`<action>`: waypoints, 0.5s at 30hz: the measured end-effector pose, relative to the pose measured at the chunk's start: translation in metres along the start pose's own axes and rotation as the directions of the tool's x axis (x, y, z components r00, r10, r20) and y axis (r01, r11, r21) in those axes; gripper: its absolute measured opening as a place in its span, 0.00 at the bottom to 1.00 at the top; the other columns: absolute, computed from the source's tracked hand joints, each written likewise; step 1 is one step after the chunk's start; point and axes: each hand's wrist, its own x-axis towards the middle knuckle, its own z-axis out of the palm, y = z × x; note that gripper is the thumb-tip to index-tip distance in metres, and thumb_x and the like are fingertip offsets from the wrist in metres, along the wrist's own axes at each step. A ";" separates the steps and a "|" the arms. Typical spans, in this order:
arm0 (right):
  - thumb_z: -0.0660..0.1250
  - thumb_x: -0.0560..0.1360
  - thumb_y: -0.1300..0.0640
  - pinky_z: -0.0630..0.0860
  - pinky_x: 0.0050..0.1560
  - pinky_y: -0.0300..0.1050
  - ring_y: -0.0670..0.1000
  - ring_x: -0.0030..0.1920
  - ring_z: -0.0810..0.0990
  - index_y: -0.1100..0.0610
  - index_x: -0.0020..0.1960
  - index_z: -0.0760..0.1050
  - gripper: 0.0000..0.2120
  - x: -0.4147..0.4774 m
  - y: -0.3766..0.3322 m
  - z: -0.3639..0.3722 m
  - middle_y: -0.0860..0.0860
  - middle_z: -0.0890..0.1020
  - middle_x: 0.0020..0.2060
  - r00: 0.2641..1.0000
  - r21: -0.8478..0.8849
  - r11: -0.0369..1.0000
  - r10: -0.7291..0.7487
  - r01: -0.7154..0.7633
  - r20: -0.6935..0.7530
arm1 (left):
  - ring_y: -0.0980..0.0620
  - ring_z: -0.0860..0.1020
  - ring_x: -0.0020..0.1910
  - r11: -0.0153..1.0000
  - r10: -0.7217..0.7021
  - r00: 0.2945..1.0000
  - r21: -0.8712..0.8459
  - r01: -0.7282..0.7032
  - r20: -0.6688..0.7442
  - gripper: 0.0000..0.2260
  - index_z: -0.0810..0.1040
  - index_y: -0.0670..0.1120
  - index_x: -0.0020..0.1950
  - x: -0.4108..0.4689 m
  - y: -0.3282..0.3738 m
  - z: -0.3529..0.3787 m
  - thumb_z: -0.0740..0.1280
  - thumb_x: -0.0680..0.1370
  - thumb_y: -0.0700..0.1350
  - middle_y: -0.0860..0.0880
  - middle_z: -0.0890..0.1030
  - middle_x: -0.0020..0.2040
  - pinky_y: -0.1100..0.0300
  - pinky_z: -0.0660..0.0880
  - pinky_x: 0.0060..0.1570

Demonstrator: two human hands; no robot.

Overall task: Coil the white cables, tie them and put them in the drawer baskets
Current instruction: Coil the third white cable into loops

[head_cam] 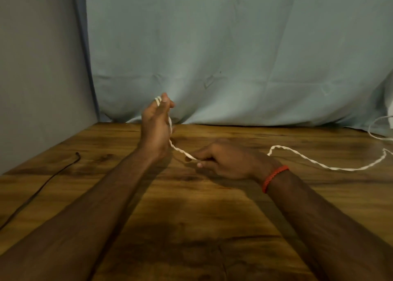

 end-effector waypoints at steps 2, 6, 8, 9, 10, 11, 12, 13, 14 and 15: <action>0.64 0.82 0.53 0.72 0.42 0.47 0.50 0.42 0.80 0.54 0.56 0.82 0.09 0.000 -0.009 -0.006 0.52 0.85 0.44 0.994 -0.008 0.998 -0.059 0.059 -0.092 | 0.63 0.77 0.59 0.886 0.173 0.952 0.383 -0.263 0.255 0.12 0.80 0.40 0.47 -0.005 -0.008 0.001 0.64 0.83 0.47 0.52 0.77 0.63 0.67 0.71 0.56; 0.68 0.78 0.45 0.72 0.39 0.45 0.55 0.43 0.82 0.48 0.53 0.83 0.09 -0.009 -0.002 -0.022 0.51 0.85 0.42 0.908 -0.212 0.977 -0.081 -0.009 -0.411 | 0.53 0.78 0.43 0.825 0.009 0.813 0.455 -0.335 0.582 0.19 0.77 0.40 0.39 -0.009 -0.013 -0.002 0.63 0.80 0.54 0.47 0.79 0.41 0.52 0.71 0.47; 0.68 0.74 0.36 0.75 0.37 0.46 0.52 0.40 0.82 0.47 0.47 0.84 0.16 -0.015 0.006 -0.031 0.47 0.84 0.38 0.822 -0.257 0.960 -0.060 -0.107 -0.567 | 0.50 0.72 0.37 0.844 -0.066 0.782 0.452 -0.287 0.619 0.20 0.78 0.42 0.38 -0.010 -0.011 -0.005 0.62 0.80 0.57 0.46 0.75 0.36 0.53 0.67 0.42; 0.66 0.72 0.32 0.75 0.35 0.48 0.52 0.38 0.81 0.47 0.44 0.83 0.19 -0.017 0.010 -0.034 0.47 0.83 0.37 0.776 -0.265 0.954 -0.060 -0.141 -0.628 | 0.49 0.71 0.36 0.850 -0.103 0.776 0.461 -0.256 0.622 0.21 0.78 0.44 0.37 -0.011 -0.011 -0.005 0.61 0.81 0.58 0.46 0.75 0.35 0.54 0.66 0.41; 0.64 0.71 0.30 0.76 0.34 0.49 0.51 0.37 0.81 0.48 0.43 0.83 0.22 -0.019 0.013 -0.038 0.46 0.82 0.35 0.740 -0.266 0.950 -0.058 -0.166 -0.670 | 0.49 0.72 0.35 0.857 -0.137 0.775 0.466 -0.219 0.617 0.22 0.78 0.45 0.36 -0.012 -0.009 -0.004 0.60 0.82 0.59 0.46 0.76 0.33 0.54 0.66 0.40; 0.63 0.71 0.30 0.76 0.34 0.51 0.51 0.36 0.80 0.49 0.43 0.83 0.24 -0.021 0.015 -0.040 0.47 0.82 0.35 0.717 -0.254 0.950 -0.050 -0.180 -0.695 | 0.49 0.74 0.34 0.873 -0.167 0.775 0.457 -0.172 0.610 0.24 0.76 0.46 0.36 -0.014 -0.007 -0.003 0.58 0.82 0.60 0.47 0.78 0.33 0.55 0.67 0.41; 0.62 0.72 0.29 0.76 0.34 0.51 0.50 0.36 0.80 0.49 0.43 0.83 0.24 -0.022 0.019 -0.041 0.47 0.81 0.35 0.693 -0.233 0.955 -0.042 -0.184 -0.720 | 0.49 0.78 0.36 0.893 -0.205 0.769 0.437 -0.106 0.605 0.24 0.74 0.45 0.36 -0.017 -0.006 -0.001 0.56 0.82 0.61 0.46 0.81 0.34 0.54 0.71 0.43; 0.63 0.73 0.30 0.75 0.34 0.51 0.49 0.36 0.79 0.49 0.44 0.84 0.24 -0.023 0.022 -0.041 0.47 0.81 0.35 0.658 -0.211 0.961 -0.041 -0.181 -0.752 | 0.47 0.83 0.41 0.912 -0.249 0.751 0.409 -0.030 0.612 0.24 0.71 0.44 0.36 -0.018 -0.004 0.001 0.54 0.81 0.61 0.43 0.84 0.37 0.52 0.75 0.49; 0.63 0.74 0.31 0.74 0.33 0.49 0.47 0.36 0.78 0.48 0.44 0.84 0.23 -0.025 0.026 -0.040 0.47 0.81 0.35 0.614 -0.185 0.967 -0.041 -0.174 -0.789 | 0.42 0.84 0.47 0.923 -0.296 0.722 0.383 0.046 0.625 0.24 0.68 0.44 0.36 -0.021 -0.001 0.003 0.53 0.81 0.61 0.38 0.86 0.42 0.49 0.76 0.54; 0.64 0.74 0.32 0.73 0.32 0.48 0.45 0.35 0.76 0.48 0.44 0.84 0.21 -0.026 0.030 -0.039 0.47 0.80 0.35 0.566 -0.151 0.974 -0.032 -0.166 -0.824 | 0.36 0.83 0.50 0.927 -0.342 0.690 0.350 0.136 0.638 0.24 0.67 0.45 0.35 -0.023 0.000 0.004 0.53 0.81 0.61 0.33 0.85 0.45 0.44 0.76 0.57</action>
